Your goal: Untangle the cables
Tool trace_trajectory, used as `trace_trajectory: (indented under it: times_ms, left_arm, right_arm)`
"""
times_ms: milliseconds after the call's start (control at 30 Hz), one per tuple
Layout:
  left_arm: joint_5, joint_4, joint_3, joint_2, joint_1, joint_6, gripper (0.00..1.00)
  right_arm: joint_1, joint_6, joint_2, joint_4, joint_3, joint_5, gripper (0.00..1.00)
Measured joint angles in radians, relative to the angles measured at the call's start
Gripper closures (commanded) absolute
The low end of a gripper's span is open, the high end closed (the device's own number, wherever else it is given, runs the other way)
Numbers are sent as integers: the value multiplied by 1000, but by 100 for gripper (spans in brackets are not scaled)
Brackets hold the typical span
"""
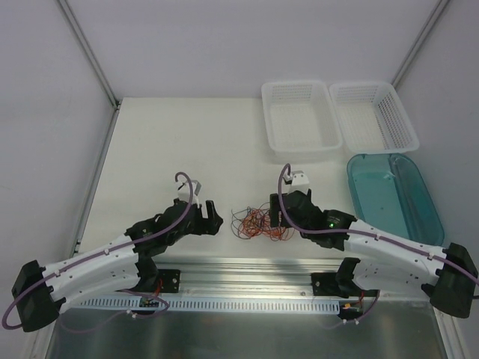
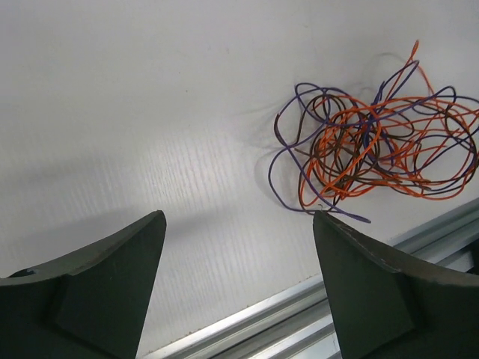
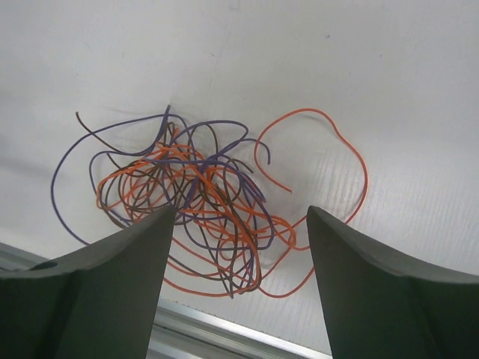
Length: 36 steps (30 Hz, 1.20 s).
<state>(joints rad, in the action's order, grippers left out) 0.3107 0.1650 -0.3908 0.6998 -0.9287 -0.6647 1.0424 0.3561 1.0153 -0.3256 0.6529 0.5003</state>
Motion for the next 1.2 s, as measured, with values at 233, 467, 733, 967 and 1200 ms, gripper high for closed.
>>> trace_trajectory:
  times_ms: [233, 467, 733, 967, 1200]
  left_arm:
    - [-83, 5, -101, 192, 0, -36, 26]
    - [-150, -58, -148, 380, -2, -163, 38]
    - [-157, -102, -153, 507, -29, -256, 62]
    - [-159, -139, -167, 551, -45, -280, 100]
    - [-163, -159, -167, 548, -47, -275, 100]
  right_arm:
    - [4, -50, -96, -39, 44, -51, 23]
    - [14, -70, -98, -42, 50, -80, 20]
    - [21, -87, -58, -29, 50, -97, 5]
    - [22, -96, 39, 37, 37, -95, 5]
    - [22, -94, 200, 108, 10, -92, 19]
